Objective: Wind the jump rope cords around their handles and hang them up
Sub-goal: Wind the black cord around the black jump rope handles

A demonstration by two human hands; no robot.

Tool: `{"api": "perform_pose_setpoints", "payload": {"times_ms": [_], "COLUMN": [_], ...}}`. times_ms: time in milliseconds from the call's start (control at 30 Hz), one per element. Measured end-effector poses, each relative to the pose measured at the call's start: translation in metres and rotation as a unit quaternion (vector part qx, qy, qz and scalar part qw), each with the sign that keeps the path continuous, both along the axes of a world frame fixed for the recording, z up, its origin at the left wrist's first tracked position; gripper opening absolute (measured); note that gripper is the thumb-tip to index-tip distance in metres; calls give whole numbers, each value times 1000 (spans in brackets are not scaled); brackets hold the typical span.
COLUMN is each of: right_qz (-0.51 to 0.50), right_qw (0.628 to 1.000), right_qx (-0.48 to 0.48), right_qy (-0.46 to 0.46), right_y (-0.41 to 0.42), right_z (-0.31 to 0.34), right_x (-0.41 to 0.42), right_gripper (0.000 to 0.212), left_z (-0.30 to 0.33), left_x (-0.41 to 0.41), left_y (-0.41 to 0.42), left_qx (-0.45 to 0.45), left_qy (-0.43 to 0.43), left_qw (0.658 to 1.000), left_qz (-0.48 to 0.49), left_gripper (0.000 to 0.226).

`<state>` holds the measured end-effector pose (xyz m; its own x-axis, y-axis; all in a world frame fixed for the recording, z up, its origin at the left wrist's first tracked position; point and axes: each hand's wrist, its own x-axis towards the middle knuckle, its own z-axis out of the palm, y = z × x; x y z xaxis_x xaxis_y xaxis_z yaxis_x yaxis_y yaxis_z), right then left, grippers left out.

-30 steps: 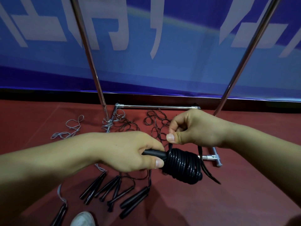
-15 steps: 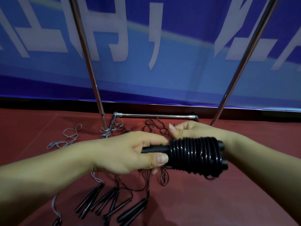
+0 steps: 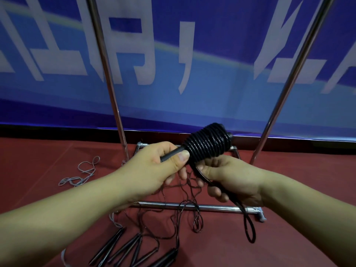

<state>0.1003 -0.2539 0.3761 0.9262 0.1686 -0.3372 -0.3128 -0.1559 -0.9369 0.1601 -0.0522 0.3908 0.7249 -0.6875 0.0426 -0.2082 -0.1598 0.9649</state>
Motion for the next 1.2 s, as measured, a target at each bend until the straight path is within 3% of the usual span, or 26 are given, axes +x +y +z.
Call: {"api": "perform_pose_setpoints", "payload": {"times_ms": [333,533,867,1200], "right_qz": [-50,-101,-181,-82], "right_qw": [984,978,972,980], "right_qx": [-146,-153,-138,-155], "right_qy": [-88,-99,-61,-91], "right_y": [16,19,25,31], "right_z": [7,17,47,72], "right_x": [-5,-6,-1,-9], "right_gripper": [42,23,36,34], "left_z": [-16,-18,6,26], "left_x": [16,26,38,22], "left_y": [-6,-15,-9,33], "left_qx": [4,39,93,201], "left_qy": [7,-20,-70,-96], "left_qw": [993,990,978,946], "left_qz": [117,134,175,234], "left_gripper": [28,28,20,24]}}
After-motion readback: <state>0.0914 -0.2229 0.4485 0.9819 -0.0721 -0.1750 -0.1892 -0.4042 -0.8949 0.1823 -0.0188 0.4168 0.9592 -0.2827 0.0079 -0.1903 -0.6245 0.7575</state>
